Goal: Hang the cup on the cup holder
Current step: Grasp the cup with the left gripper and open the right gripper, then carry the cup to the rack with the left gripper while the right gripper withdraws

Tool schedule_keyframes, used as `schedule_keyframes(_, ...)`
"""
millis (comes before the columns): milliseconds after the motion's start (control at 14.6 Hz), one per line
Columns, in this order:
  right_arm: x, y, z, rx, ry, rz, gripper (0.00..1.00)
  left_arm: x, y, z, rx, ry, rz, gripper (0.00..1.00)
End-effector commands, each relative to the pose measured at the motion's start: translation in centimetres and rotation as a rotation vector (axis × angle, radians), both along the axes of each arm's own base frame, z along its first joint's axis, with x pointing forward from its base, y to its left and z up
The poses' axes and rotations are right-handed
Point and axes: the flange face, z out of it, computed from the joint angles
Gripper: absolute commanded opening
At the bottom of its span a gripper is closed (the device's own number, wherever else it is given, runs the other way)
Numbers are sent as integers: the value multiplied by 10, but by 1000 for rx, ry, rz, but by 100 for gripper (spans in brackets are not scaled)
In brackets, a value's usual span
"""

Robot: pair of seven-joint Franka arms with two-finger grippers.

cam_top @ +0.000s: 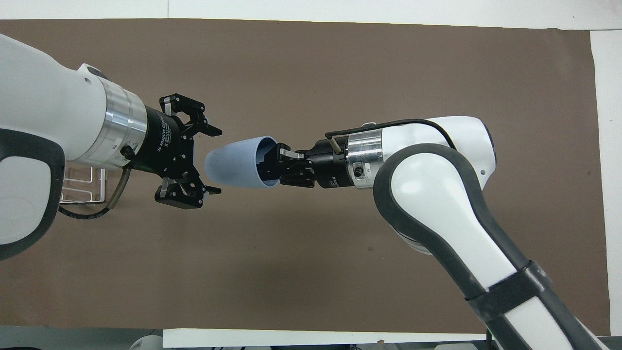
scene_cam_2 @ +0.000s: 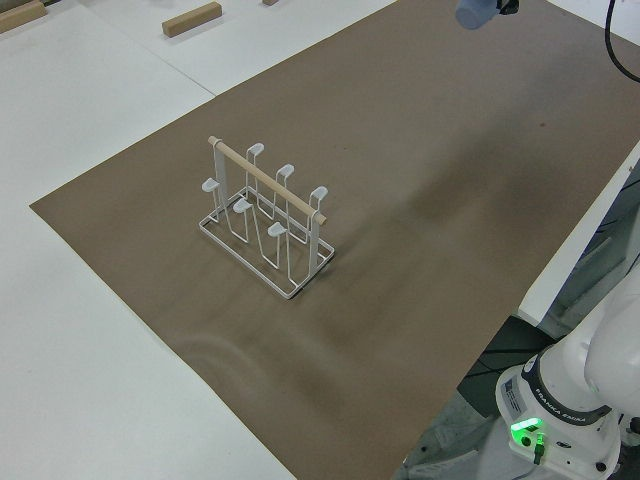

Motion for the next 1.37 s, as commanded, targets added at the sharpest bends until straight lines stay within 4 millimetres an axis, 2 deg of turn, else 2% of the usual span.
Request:
schedule_keyframes(0, -1, 1, 4, 17, 17, -18, 0, -14, -13, -20, -1, -10, 6, 100)
schedule_keyframes(69, -1, 0, 4, 17, 18, -18, 0, -14, -17, -29, -1, -26, 7, 97)
schedule_keyframes(137, -1, 1, 3, 16, 20, -18, 0, -15, -17, -31, 3, -23, 2, 25)
schedule_keyframes(206, 0, 1, 5, 19, 16, -18, 0, -16, -17, -33, 0, -27, -14, 0)
schedule_keyframes(412, 1, 1, 5, 13, 35, -41, 2, -17, -19, -31, -2, -28, -23, 0)
schedule_keyframes(481, 2, 0, 5, 13, 36, -42, 21, -15, -17, -31, 1, -24, -18, 0)
schedule_keyframes(550, 2, 0, 5, 12, 33, -42, 78, -13, -11, -33, 12, -18, -10, 0)
schedule_keyframes(618, 5, -5, 7, 13, 31, -53, 99, -10, -1, -38, 33, 1, -5, 0)
schedule_keyframes(756, 16, -24, 8, 15, 26, -85, 99, -5, 24, -44, 176, -6, -24, 0)
schedule_keyframes(824, 25, -40, 15, 9, 10, -112, 99, -1, 35, -46, 237, -20, -26, 0)
schedule_keyframes(893, 32, -57, 20, 4, -5, -131, 99, 6, 54, -48, 313, -36, -17, 0)
schedule_keyframes(1031, 47, -111, 35, -135, -111, -149, 99, 14, 75, -52, 509, -104, -57, 0)
schedule_keyframes(1099, 50, -131, 38, -231, -166, -135, 99, 17, 83, -57, 632, -126, -105, 0)
schedule_keyframes(1168, 57, -160, 40, -320, -206, -137, 99, 21, 92, -63, 755, -150, -135, 0)
schedule_keyframes(1237, 64, -190, 37, -404, -226, -136, 99, 25, 95, -73, 880, -178, -178, 0)
schedule_keyframes(1305, 65, -209, 33, -463, -228, -114, 99, 27, 93, -85, 1002, -216, -236, 0)
